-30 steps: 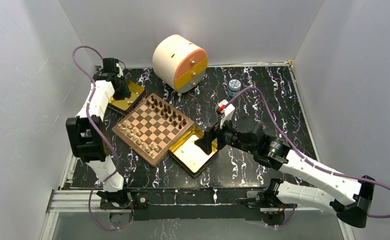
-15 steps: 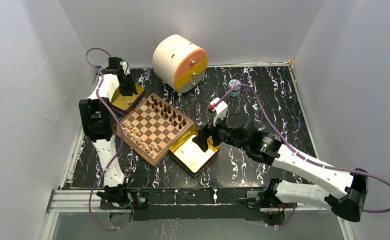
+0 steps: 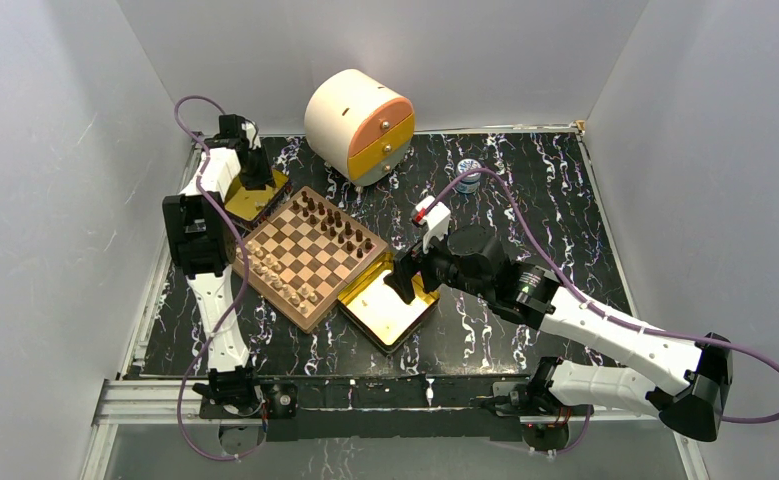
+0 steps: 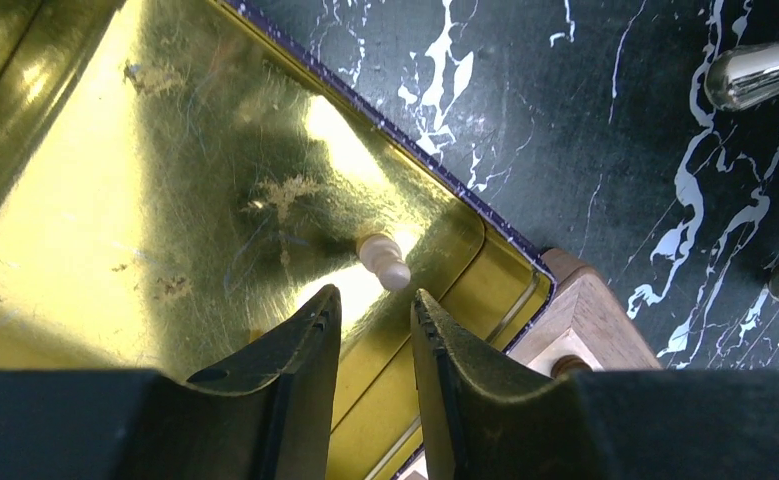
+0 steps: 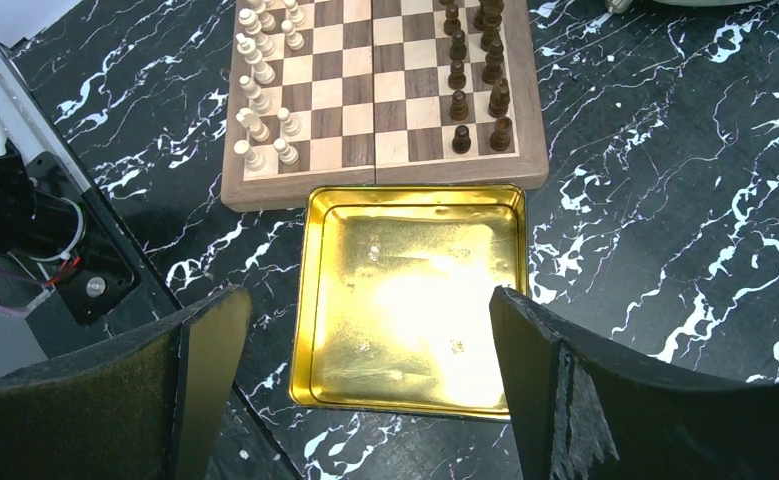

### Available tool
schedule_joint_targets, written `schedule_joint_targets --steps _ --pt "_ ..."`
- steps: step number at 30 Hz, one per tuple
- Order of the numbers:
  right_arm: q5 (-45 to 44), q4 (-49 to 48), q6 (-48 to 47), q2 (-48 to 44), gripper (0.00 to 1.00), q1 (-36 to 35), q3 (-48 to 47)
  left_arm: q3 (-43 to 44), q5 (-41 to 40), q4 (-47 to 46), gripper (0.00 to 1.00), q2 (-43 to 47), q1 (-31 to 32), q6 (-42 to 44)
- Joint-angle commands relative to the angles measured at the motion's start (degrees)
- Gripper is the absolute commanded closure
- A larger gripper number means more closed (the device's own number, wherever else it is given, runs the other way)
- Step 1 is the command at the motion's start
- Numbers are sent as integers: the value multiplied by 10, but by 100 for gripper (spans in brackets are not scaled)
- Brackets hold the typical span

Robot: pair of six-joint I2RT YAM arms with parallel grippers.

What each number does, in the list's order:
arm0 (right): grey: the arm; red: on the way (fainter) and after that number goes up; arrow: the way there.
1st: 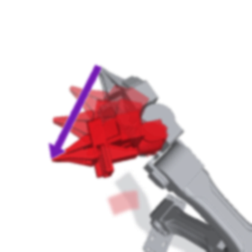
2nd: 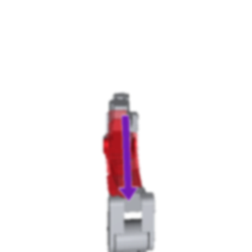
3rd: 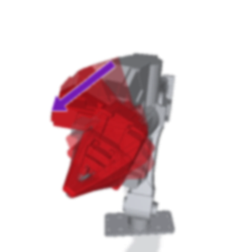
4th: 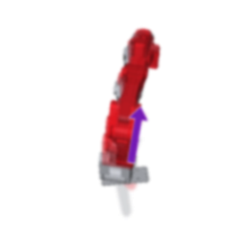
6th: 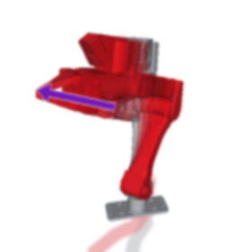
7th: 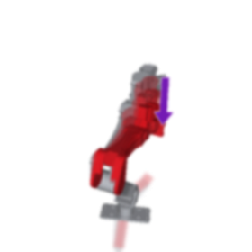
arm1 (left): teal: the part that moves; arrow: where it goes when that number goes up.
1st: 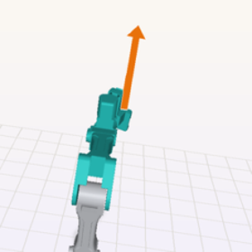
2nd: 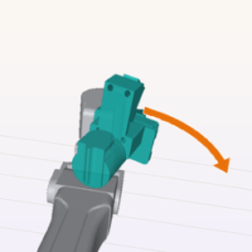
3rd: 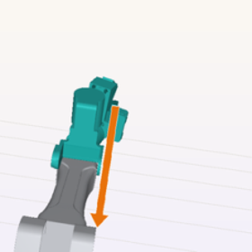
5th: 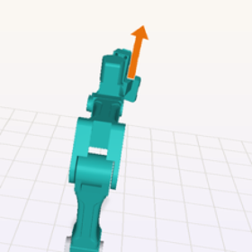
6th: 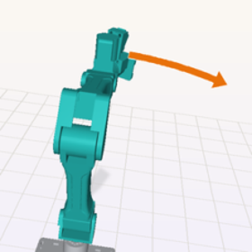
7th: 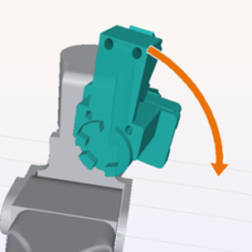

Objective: Set up the chess pieces on the board
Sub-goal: Pick up the chess piece from the storage box.

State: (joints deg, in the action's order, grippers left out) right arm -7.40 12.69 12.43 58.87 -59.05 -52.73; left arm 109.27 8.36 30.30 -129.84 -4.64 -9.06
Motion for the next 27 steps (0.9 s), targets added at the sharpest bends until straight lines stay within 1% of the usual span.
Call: schedule_joint_targets --steps 1,18,21,27 --pt "-12 -30 -13 -10 1 -2 -21 32 11 -4 69 -3 0 10" --pt "-15 -35 -20 -12 1 -1 -17 25 15 -7 71 -26 0 15" --pt "-16 -35 -20 -13 1 -2 -17 21 24 -7 75 -28 0 11" --pt "-17 -35 -21 -14 1 -1 -18 15 14 -6 83 -14 0 5"
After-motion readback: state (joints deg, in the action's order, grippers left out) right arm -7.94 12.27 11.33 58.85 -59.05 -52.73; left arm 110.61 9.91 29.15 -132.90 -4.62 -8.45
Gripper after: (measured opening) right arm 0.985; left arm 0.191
